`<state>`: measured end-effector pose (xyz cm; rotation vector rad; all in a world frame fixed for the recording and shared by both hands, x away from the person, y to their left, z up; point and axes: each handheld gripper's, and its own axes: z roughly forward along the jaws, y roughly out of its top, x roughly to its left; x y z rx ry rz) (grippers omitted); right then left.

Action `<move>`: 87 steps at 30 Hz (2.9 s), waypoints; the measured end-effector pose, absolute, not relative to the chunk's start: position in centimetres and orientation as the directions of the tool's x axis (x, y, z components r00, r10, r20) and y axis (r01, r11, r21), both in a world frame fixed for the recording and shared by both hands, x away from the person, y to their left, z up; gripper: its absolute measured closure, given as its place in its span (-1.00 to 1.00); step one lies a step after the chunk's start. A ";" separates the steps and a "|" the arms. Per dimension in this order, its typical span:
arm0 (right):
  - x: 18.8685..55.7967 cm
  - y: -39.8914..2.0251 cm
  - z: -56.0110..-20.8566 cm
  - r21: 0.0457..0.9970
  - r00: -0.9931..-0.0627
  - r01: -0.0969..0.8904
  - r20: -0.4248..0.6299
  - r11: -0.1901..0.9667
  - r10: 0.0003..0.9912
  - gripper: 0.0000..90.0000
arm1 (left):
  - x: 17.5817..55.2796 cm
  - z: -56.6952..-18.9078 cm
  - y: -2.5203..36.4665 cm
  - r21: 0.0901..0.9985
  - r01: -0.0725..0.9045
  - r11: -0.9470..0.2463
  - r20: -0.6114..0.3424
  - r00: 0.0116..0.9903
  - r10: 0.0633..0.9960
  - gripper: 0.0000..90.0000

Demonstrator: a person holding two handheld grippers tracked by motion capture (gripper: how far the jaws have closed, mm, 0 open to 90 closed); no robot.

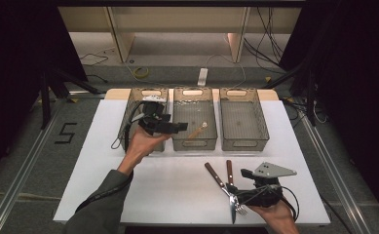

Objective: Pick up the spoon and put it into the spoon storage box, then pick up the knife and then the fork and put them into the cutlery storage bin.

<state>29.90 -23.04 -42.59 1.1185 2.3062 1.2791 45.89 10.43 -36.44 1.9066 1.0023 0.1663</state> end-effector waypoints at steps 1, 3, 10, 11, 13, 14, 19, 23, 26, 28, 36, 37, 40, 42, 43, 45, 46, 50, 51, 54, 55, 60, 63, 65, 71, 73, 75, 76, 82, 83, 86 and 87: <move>29.9 -23.0 -42.6 0.811 -0.661 0.497 0.121 0.310 0.741 -0.40 | 45.6 -36.5 10.6 0.786 0.573 -0.231 -0.273 0.658 0.702 -0.64; 30.0 -23.0 -42.6 0.805 -0.658 0.502 0.117 0.317 0.744 -0.40 | 44.9 -36.6 10.9 0.790 0.565 -0.237 -0.260 0.659 0.705 -0.64; 30.5 -23.2 -42.8 0.781 -0.632 0.538 0.125 0.317 0.765 -0.38 | 42.9 -36.9 12.2 0.801 0.550 -0.235 -0.243 0.658 0.713 -0.64; 30.6 -23.3 -42.8 0.775 -0.628 0.545 0.125 0.319 0.768 -0.38 | 42.5 -37.0 12.4 0.802 0.550 -0.232 -0.243 0.655 0.715 -0.64; 30.7 -23.3 -42.9 0.766 -0.620 0.558 0.127 0.320 0.775 -0.37 | 41.9 -37.1 12.8 0.805 0.545 -0.233 -0.236 0.655 0.718 -0.64; 30.9 -23.3 -43.0 0.760 -0.617 0.564 0.128 0.322 0.777 -0.37 | 41.5 -37.3 13.0 0.808 0.544 -0.228 -0.234 0.651 0.722 -0.64; 31.5 -23.2 -43.1 0.730 -0.595 0.594 0.117 0.338 0.795 -0.37 | 40.2 -38.1 13.8 0.815 0.538 -0.216 -0.234 0.645 0.727 -0.64; 32.0 -23.2 -43.1 0.712 -0.585 0.614 0.119 0.342 0.803 -0.37 | 39.4 -38.7 14.3 0.819 0.538 -0.197 -0.245 0.640 0.728 -0.64; 32.3 -23.2 -43.1 0.702 -0.577 0.624 0.119 0.342 0.808 -0.36 | 38.9 -39.1 14.5 0.825 0.529 -0.197 -0.239 0.644 0.726 -0.64; 32.6 -23.2 -43.1 0.696 -0.575 0.630 0.121 0.344 0.809 -0.36 | 38.6 -39.3 14.6 0.827 0.525 -0.201 -0.238 0.651 0.721 -0.65; 33.7 -23.2 -43.4 0.655 -0.562 0.666 0.128 0.356 0.817 -0.34 | 37.3 -39.7 15.0 0.849 0.486 -0.210 -0.210 0.673 0.709 -0.65; 33.8 -23.2 -43.4 0.650 -0.561 0.672 0.132 0.356 0.817 -0.34 | 37.2 -39.7 15.0 0.848 0.483 -0.216 -0.203 0.674 0.710 -0.65; 34.2 -23.2 -43.5 0.633 -0.557 0.684 0.132 0.363 0.820 -0.34 | 36.8 -39.8 15.0 0.849 0.479 -0.221 -0.196 0.675 0.712 -0.65; 34.4 -23.2 -43.4 0.620 -0.553 0.696 0.139 0.363 0.822 -0.34 | 36.7 -39.9 15.1 0.851 0.480 -0.213 -0.202 0.673 0.712 -0.65; 34.6 -23.2 -43.4 0.618 -0.554 0.695 0.136 0.367 0.821 -0.33 | 36.6 -39.9 15.1 0.850 0.482 -0.213 -0.204 0.673 0.711 -0.65; 34.8 -23.1 -43.4 0.606 -0.551 0.703 0.135 0.372 0.823 -0.33 | 36.5 -39.9 15.1 0.848 0.483 -0.217 -0.202 0.674 0.710 -0.65; 35.0 -23.0 -43.4 0.596 -0.551 0.710 0.140 0.375 0.822 -0.33 | 36.4 -39.9 15.1 0.849 0.483 -0.214 -0.204 0.674 0.710 -0.65; 35.6 -23.0 -43.6 0.574 -0.548 0.725 0.147 0.380 0.824 -0.33 | 36.1 -39.7 15.2 0.856 0.475 -0.204 -0.206 0.675 0.708 -0.65; 35.7 -23.0 -43.6 0.570 -0.549 0.727 0.147 0.383 0.823 -0.33 | 36.1 -39.7 15.2 0.858 0.474 -0.200 -0.208 0.675 0.708 -0.65; 35.9 -22.7 -43.5 0.562 -0.553 0.727 0.137 0.395 0.822 -0.34 | 36.0 -39.8 15.4 0.859 0.470 -0.201 -0.202 0.673 0.712 -0.65; 36.0 -22.6 -43.5 0.558 -0.554 0.728 0.136 0.398 0.822 -0.34 | 35.9 -39.9 15.4 0.861 0.469 -0.195 -0.202 0.669 0.715 -0.65; 36.4 -22.1 -43.5 0.538 -0.563 0.731 0.127 0.420 0.817 -0.37 | 35.6 -40.0 15.6 0.867 0.460 -0.194 -0.197 0.672 0.714 -0.65; 36.5 -22.0 -43.5 0.521 -0.565 0.736 0.120 0.433 0.816 -0.37 | 35.4 -40.2 15.7 0.864 0.463 -0.198 -0.196 0.672 0.714 -0.65; 36.7 -21.9 -43.5 0.516 -0.566 0.738 0.120 0.436 0.816 -0.37 | 35.2 -40.3 15.7 0.865 0.458 -0.207 -0.184 0.671 0.718 -0.65; 37.1 -21.4 -43.8 0.487 -0.574 0.745 0.120 0.456 0.810 -0.37 | 34.9 -40.3 15.9 0.866 0.455 -0.209 -0.178 0.670 0.720 -0.65; 37.2 -21.2 -43.9 0.475 -0.580 0.745 0.114 0.468 0.807 -0.36 | 34.7 -40.3 15.8 0.869 0.450 -0.206 -0.176 0.670 0.721 -0.65; 37.3 -21.0 -44.0 0.462 -0.586 0.746 0.112 0.479 0.803 -0.36 | 34.7 -40.3 15.8 0.870 0.449 -0.205 -0.176 0.670 0.721 -0.65; 37.4 -20.9 -44.1 0.457 -0.587 0.747 0.111 0.483 0.802 -0.35 | 34.7 -40.3 15.8 0.870 0.448 -0.204 -0.176 0.670 0.721 -0.65; 37.8 -20.6 -44.4 0.431 -0.586 0.755 0.108 0.493 0.803 -0.29 | 34.5 -40.5 15.8 0.869 0.453 -0.200 -0.180 0.666 0.724 -0.65; 37.9 -20.6 -44.4 0.427 -0.586 0.756 0.103 0.496 0.804 -0.28 | 34.4 -40.5 15.9 0.870 0.448 -0.205 -0.175 0.670 0.721 -0.65; 38.0 -20.4 -44.5 0.410 -0.587 0.759 0.092 0.507 0.804 -0.24 | 34.3 -40.5 15.8 0.873 0.443 -0.206 -0.171 0.671 0.722 -0.65; 38.0 -20.3 -44.5 0.408 -0.585 0.760 0.090 0.506 0.806 -0.22 | 34.2 -40.5 15.8 0.873 0.444 -0.203 -0.173 0.671 0.721 -0.65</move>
